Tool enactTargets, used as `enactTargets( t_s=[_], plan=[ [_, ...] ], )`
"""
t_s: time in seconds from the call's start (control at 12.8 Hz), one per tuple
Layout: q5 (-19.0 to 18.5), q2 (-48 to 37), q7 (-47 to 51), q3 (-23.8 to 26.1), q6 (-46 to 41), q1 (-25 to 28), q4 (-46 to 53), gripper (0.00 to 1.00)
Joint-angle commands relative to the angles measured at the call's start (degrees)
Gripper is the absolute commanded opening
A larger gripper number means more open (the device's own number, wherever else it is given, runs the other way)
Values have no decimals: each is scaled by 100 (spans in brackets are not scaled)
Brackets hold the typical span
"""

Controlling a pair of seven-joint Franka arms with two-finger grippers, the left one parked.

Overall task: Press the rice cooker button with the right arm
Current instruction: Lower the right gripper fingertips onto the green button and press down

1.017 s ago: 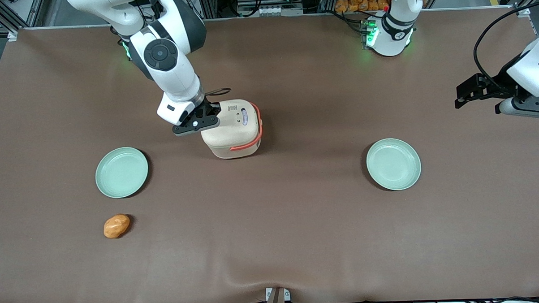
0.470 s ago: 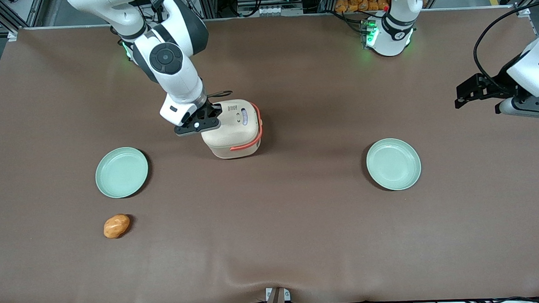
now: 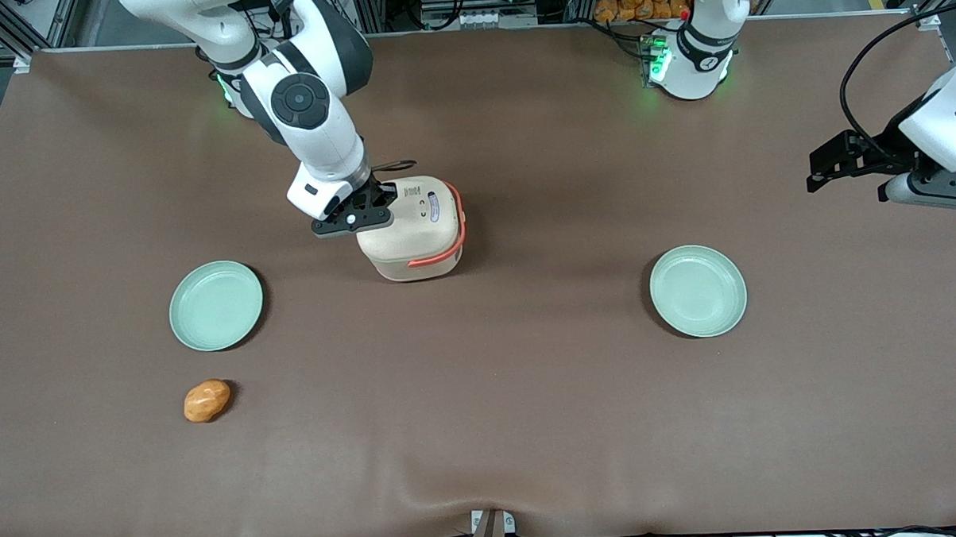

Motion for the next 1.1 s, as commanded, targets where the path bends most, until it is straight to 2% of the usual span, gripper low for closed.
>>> enactTargets(
  t_s=[0.0, 0.31, 0.7, 0.86, 1.02],
  plan=[
    [-192, -26, 295, 43, 82, 2, -137, 0],
    [-192, -17, 331, 43, 134, 2, -181, 0],
    [-192, 53, 331, 34, 741, -7, -594, 0],
    [-192, 9, 322, 43, 593, -50, -507, 0],
    [-166, -35, 340, 43, 68, -94, -96, 0]
  ],
)
